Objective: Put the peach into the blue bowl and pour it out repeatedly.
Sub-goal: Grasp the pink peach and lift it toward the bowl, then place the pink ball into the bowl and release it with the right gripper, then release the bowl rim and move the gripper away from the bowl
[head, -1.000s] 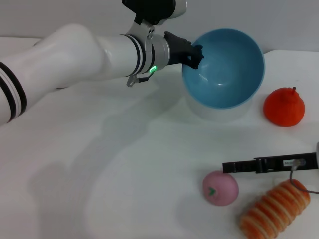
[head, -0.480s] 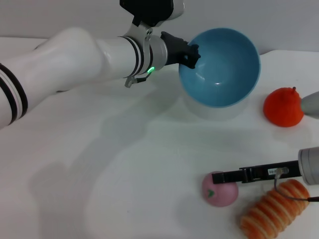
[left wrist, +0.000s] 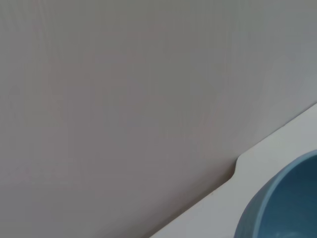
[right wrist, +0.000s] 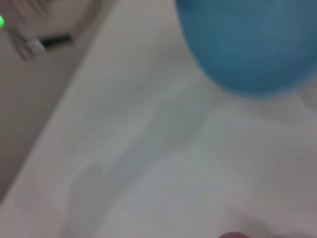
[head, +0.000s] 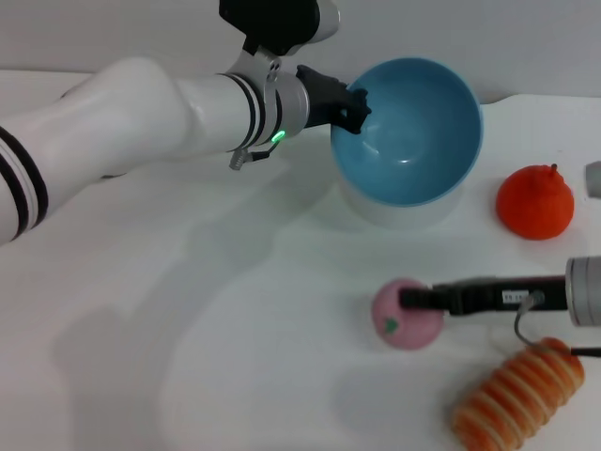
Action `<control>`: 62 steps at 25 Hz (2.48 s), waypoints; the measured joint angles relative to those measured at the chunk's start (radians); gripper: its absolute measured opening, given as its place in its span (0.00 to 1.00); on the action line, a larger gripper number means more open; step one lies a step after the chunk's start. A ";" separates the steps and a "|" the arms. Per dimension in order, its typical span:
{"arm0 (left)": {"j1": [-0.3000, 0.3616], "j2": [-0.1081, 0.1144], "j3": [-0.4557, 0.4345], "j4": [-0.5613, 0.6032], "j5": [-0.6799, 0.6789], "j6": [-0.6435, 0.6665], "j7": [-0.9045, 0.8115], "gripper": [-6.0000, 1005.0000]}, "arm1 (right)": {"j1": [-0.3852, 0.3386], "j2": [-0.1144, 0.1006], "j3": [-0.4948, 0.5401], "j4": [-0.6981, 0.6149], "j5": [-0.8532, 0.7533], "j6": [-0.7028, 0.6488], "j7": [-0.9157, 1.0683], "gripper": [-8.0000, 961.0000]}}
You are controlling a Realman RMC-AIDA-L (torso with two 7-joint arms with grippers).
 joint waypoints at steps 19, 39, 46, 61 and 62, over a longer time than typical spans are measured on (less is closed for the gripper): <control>-0.098 0.003 -0.095 -0.001 0.398 0.430 -0.406 0.00 | -0.093 -0.007 0.007 -0.480 0.115 -0.202 0.095 0.06; -0.129 -0.007 0.020 0.052 0.318 0.484 -0.451 0.00 | -0.062 -0.004 -0.051 -0.330 0.114 -0.104 0.056 0.13; -0.132 -0.006 0.016 0.043 0.318 0.464 -0.452 0.00 | -0.097 -0.008 -0.038 -0.341 0.169 -0.141 0.004 0.39; -0.150 -0.009 0.169 0.019 0.185 0.396 -0.471 0.00 | -0.316 -0.004 0.187 -0.357 0.359 -0.225 -0.102 0.52; -0.150 -0.009 0.170 0.017 0.185 0.399 -0.478 0.00 | -0.320 -0.004 0.192 -0.345 0.361 -0.231 -0.108 0.52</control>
